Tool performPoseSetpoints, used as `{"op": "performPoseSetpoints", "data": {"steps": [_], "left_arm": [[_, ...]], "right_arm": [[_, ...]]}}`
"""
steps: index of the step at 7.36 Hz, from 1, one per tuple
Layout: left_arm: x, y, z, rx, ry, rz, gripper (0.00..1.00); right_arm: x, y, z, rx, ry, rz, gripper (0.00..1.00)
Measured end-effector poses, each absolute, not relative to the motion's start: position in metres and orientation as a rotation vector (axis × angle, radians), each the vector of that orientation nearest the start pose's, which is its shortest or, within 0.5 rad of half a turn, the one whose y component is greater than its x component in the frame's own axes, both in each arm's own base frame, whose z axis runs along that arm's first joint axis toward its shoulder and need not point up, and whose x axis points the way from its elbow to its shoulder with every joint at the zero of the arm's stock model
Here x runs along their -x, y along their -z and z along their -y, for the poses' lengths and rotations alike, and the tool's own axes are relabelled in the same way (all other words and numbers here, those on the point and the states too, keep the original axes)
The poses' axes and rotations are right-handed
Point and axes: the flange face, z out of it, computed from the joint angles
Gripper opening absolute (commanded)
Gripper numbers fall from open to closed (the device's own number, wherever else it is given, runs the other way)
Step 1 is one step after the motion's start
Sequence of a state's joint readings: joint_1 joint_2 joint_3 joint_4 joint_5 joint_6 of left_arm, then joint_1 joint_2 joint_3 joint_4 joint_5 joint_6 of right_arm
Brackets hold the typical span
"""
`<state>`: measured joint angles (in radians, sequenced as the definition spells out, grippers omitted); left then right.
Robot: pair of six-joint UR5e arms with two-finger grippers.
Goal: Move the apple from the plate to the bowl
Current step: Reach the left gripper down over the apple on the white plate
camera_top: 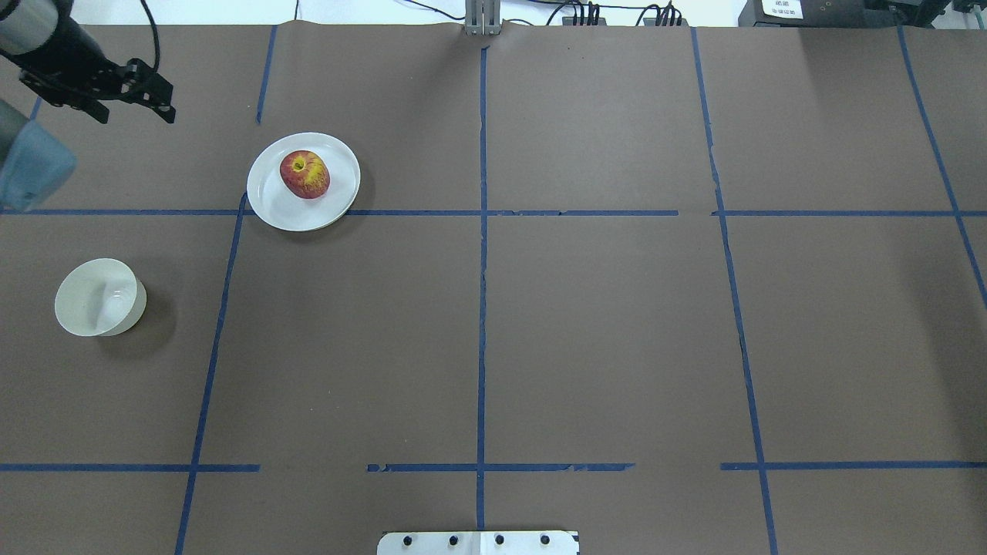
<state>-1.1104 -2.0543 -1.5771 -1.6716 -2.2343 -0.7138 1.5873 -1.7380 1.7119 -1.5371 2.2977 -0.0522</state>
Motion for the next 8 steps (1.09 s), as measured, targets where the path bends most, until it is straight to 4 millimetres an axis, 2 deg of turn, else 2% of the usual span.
{"op": "performPoseSetpoints", "data": {"steps": [1, 2, 4, 6, 8], "left_arm": [[-0.274, -0.352, 0.642, -0.104, 0.084, -0.869, 1.00], [-0.312, -0.351, 0.648, -0.116, 0.131, -0.871, 1.00], [-0.366, -0.353, 0.648, -0.123, 0.178, -0.846, 1.00], [-0.398, -0.349, 0.645, -0.098, 0.196, -0.841, 1.00], [-0.417, -0.359, 0.641, -0.082, 0.202, -0.847, 1.00]], "right_arm": [[-0.074, -0.665, 0.420, -0.032, 0.037, 0.726, 1.00], [-0.074, -0.665, 0.420, -0.032, 0.037, 0.726, 1.00], [-0.074, -0.665, 0.420, -0.032, 0.037, 0.726, 1.00], [-0.074, -0.665, 0.420, -0.032, 0.037, 0.726, 1.00], [-0.074, -0.665, 0.420, -0.032, 0.037, 0.726, 1.00]]}}
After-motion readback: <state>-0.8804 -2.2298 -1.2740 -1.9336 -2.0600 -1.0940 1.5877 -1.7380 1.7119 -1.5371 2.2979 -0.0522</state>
